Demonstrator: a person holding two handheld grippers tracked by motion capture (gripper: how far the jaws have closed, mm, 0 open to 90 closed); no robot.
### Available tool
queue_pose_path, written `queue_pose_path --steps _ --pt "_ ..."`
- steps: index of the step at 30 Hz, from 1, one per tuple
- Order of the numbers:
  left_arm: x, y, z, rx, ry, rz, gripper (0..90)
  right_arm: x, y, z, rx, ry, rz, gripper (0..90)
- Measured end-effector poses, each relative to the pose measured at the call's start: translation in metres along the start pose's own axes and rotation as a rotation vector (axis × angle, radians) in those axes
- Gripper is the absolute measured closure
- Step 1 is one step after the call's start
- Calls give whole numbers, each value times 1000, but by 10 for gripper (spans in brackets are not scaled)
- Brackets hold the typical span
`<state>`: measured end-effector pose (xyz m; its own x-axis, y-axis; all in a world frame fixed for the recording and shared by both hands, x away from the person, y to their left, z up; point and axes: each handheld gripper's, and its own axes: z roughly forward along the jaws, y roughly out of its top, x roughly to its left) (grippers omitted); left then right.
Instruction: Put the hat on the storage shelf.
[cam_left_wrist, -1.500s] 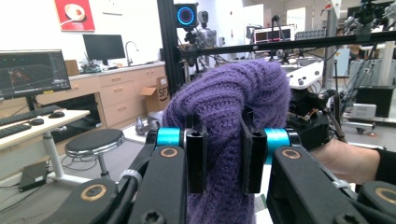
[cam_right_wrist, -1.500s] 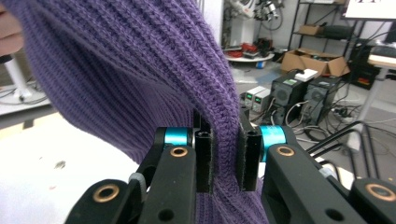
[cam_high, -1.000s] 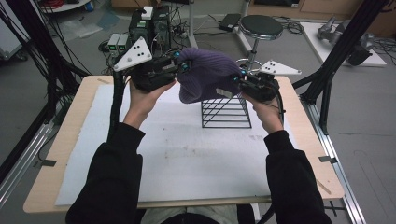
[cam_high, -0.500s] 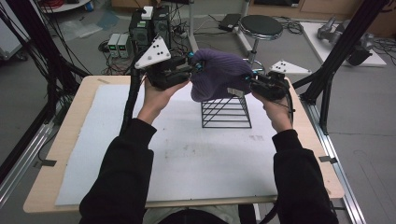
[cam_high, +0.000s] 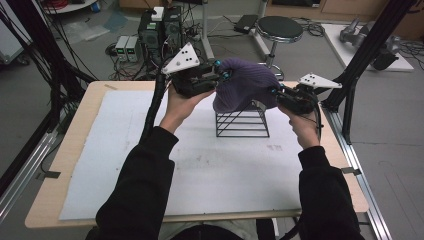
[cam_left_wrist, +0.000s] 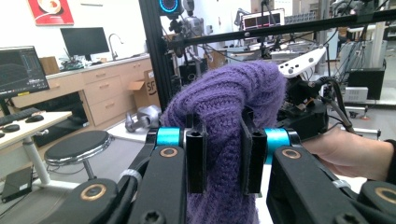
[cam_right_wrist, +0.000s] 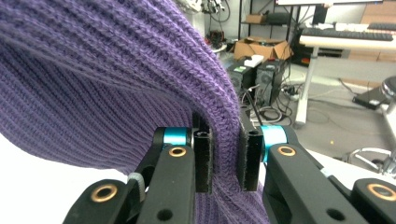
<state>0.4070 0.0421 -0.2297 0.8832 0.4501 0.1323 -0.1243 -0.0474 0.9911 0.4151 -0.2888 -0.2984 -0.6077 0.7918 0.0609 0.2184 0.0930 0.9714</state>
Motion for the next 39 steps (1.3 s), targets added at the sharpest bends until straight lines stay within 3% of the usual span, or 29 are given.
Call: queue_pose_path --steps 15,22,27,30,36,39 --pt "-3 -22 23 95 3 -50 762 -7 -36 8 84 -46 73 799" --pt "-6 -37 32 143 11 -54 758 -10 -56 13 116 -71 114 796" --pt "-7 -45 36 169 24 -87 759 -10 -67 20 150 -82 94 792" --pt "-9 -50 38 209 61 -124 760 -10 -73 24 179 -100 74 788" --pt "-10 -60 43 282 91 -172 761 -13 -86 30 230 -111 99 787" --pt "-11 -63 44 283 86 -174 760 -15 -89 31 246 -114 117 785"
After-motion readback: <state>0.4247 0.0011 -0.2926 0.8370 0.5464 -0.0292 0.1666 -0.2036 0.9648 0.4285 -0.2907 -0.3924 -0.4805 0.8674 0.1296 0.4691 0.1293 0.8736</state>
